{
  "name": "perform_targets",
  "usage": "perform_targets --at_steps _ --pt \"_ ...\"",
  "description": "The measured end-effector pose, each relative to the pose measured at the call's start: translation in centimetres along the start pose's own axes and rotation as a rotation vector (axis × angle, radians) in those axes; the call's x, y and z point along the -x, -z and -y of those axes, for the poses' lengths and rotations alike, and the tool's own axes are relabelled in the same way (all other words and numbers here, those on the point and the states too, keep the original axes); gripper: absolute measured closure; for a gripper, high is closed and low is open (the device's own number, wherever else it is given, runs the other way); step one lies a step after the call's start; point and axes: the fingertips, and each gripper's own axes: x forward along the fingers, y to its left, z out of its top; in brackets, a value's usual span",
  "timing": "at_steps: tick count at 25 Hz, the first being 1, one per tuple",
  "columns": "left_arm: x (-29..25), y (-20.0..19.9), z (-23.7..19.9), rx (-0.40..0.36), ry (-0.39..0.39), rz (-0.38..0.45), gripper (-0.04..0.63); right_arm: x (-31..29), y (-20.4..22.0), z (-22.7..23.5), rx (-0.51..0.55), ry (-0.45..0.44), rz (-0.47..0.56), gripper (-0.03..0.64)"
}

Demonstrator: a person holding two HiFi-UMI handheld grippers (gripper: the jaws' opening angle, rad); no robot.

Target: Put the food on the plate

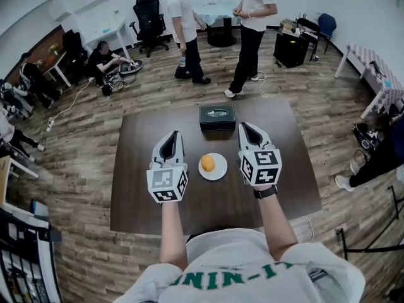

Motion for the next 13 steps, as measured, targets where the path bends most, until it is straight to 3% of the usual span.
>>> perform_targets --at_steps 13 --pt "-1.7 3.3 -1.6 0.014 -0.001 -0.081 0.583 -3.5 2.8 -2.2 0.026 -0.077 -0.061 0.601"
